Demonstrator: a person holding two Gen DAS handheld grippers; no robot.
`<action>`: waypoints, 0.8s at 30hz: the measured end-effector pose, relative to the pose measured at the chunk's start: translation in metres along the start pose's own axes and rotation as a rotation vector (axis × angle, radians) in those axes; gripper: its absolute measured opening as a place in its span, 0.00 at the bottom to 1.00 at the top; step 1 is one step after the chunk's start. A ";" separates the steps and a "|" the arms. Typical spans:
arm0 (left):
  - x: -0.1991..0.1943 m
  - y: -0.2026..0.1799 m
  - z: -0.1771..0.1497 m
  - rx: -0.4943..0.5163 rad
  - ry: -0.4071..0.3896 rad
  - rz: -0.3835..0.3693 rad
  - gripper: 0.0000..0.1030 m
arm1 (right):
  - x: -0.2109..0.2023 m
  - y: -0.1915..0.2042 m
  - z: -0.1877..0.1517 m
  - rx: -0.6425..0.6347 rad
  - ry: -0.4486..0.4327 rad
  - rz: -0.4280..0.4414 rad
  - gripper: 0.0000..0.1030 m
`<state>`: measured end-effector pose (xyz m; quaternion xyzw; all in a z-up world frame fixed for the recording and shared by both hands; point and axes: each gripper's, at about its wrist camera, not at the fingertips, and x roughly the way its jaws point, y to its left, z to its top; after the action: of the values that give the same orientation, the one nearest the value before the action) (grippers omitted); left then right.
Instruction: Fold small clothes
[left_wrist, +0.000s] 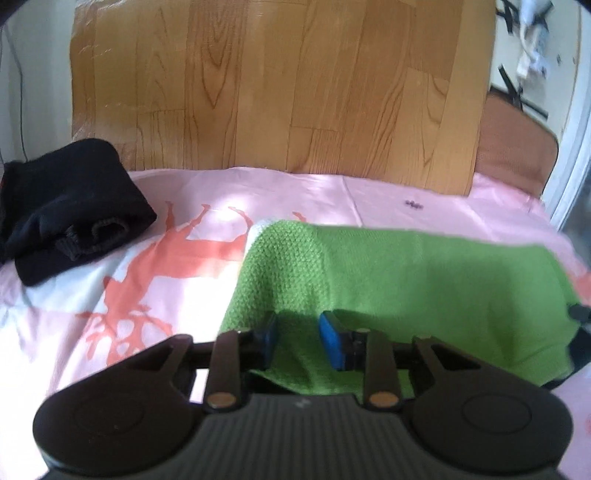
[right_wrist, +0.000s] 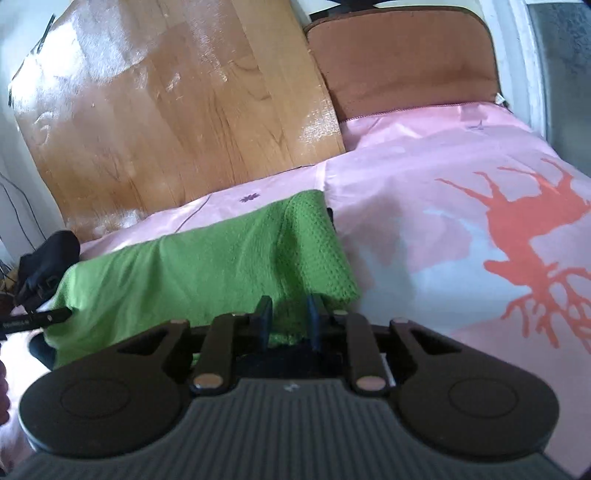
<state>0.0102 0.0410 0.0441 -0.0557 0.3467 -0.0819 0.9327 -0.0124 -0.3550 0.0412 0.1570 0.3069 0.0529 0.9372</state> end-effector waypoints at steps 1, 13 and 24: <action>-0.005 0.000 0.003 -0.025 -0.011 -0.031 0.27 | -0.004 0.000 0.002 0.015 -0.013 0.002 0.26; 0.069 -0.038 0.037 0.061 -0.009 -0.036 0.22 | 0.090 0.094 0.032 0.005 0.119 0.273 0.29; 0.064 -0.046 0.015 0.181 -0.133 -0.013 0.20 | 0.062 0.001 0.024 0.194 0.049 0.178 0.00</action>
<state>0.0625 -0.0156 0.0214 0.0213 0.2749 -0.1153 0.9543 0.0516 -0.3483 0.0251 0.2723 0.3181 0.1095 0.9015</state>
